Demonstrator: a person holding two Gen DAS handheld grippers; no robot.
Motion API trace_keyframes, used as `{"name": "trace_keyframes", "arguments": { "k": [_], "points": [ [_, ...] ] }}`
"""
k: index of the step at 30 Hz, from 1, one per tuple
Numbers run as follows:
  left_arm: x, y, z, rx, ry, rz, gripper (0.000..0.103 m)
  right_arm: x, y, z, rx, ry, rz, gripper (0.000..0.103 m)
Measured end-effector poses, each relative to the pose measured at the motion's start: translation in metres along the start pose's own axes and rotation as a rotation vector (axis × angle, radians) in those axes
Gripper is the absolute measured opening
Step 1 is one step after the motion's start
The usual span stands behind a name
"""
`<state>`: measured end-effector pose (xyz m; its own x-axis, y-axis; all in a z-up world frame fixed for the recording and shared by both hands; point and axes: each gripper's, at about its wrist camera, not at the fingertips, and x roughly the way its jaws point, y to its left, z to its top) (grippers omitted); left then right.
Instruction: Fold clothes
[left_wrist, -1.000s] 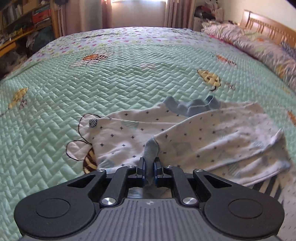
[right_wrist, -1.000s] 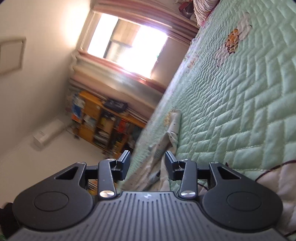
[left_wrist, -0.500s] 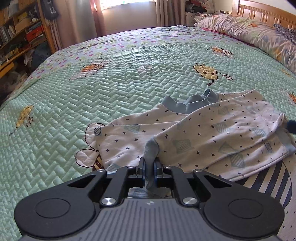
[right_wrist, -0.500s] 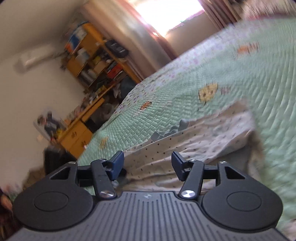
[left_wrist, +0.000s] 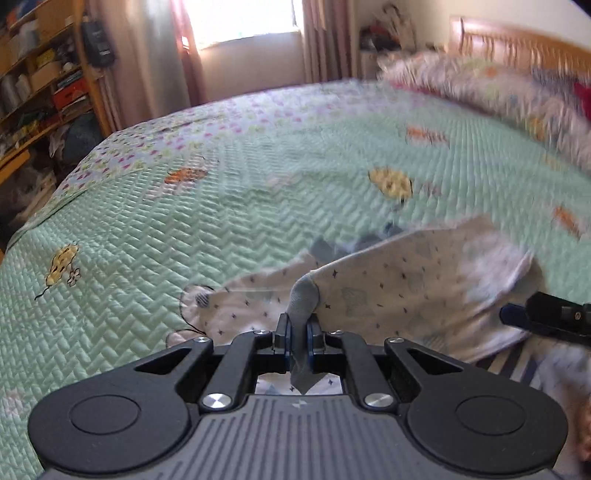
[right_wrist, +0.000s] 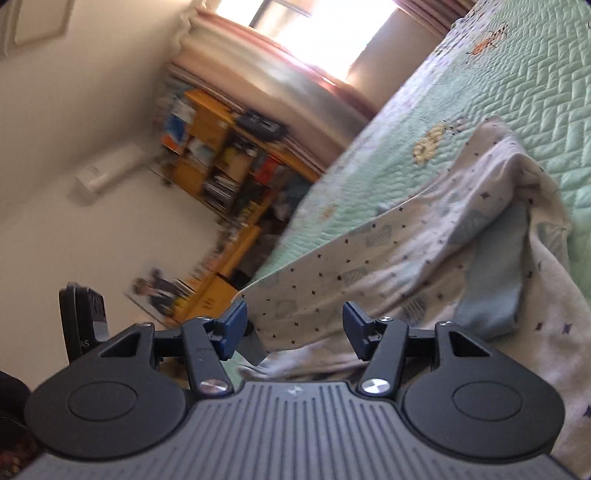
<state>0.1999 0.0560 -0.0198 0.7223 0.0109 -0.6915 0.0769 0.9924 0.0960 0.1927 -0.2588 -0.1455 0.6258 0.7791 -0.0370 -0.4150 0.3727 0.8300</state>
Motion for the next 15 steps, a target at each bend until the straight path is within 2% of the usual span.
{"name": "trace_keyframes", "arguments": {
  "k": [3,5,9,15],
  "points": [
    [0.019,0.020,-0.011,-0.031,0.078,0.075,0.008,-0.017,-0.002,0.012,0.014,-0.076,0.022,0.064],
    [0.035,0.032,-0.022,-0.065,0.129,0.069,0.008,-0.024,-0.007,0.017,0.020,-0.099,0.010,0.064],
    [0.048,0.041,-0.031,-0.104,0.145,0.034,0.008,-0.027,-0.020,0.017,0.067,-0.101,-0.014,0.064],
    [0.046,0.035,-0.023,-0.105,0.134,0.008,0.008,-0.019,-0.019,0.016,0.038,-0.045,-0.064,0.065]
  ]
}}
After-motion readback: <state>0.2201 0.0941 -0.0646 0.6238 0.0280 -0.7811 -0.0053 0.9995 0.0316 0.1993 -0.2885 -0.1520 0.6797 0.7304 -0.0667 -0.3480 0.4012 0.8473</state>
